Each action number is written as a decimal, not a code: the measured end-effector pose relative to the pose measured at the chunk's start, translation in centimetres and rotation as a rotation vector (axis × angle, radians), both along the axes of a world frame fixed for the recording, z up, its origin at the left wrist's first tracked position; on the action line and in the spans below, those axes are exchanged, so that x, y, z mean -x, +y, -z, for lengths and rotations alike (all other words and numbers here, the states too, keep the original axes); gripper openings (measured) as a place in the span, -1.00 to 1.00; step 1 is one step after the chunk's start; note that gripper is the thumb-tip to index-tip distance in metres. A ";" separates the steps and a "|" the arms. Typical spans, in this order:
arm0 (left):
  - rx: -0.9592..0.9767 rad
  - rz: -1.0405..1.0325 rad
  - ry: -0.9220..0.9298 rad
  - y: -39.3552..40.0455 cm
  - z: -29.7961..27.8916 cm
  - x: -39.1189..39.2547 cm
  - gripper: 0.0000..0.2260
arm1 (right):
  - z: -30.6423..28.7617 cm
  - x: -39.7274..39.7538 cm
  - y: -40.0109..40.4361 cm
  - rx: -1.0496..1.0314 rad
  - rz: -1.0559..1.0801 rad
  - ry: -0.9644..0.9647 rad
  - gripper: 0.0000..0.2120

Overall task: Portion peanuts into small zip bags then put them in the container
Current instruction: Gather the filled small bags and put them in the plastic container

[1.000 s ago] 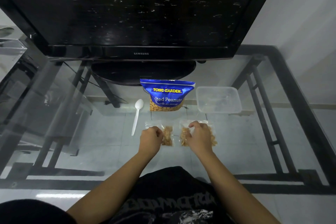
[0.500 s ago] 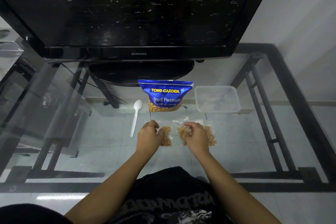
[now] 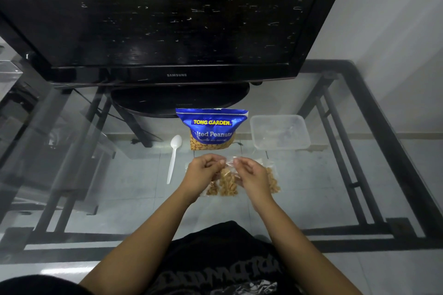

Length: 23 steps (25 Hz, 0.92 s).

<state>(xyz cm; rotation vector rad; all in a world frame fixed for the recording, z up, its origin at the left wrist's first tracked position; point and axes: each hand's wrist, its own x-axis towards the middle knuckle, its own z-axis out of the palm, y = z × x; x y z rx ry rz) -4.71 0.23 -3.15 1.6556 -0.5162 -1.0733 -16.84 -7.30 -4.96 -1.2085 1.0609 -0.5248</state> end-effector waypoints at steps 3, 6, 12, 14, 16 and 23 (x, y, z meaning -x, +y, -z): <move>-0.036 0.055 -0.131 -0.2 -0.3 0.4 -0.92 | 0.1 0.0 0.3 0.045 0.016 0.029 -0.96; -0.079 0.161 -0.465 -0.5 -0.4 0.7 -0.90 | 0.2 0.1 0.3 0.228 -0.018 0.166 -0.93; -0.124 0.174 -0.566 -0.5 -0.1 -0.1 -0.88 | -1.1 -0.1 -0.2 0.467 -0.019 0.348 -0.85; -0.140 0.173 -0.567 -0.3 0.0 -0.2 -0.88 | -1.0 0.0 -0.3 0.457 -0.023 0.346 -0.86; -0.145 0.138 -0.541 -0.2 0.0 -0.5 -0.87 | -0.9 0.0 -0.4 0.432 -0.036 0.329 -0.88; -0.079 0.115 0.162 1.2 1.3 0.5 -0.81 | -1.1 -0.1 -1.5 -0.101 0.006 0.025 -0.82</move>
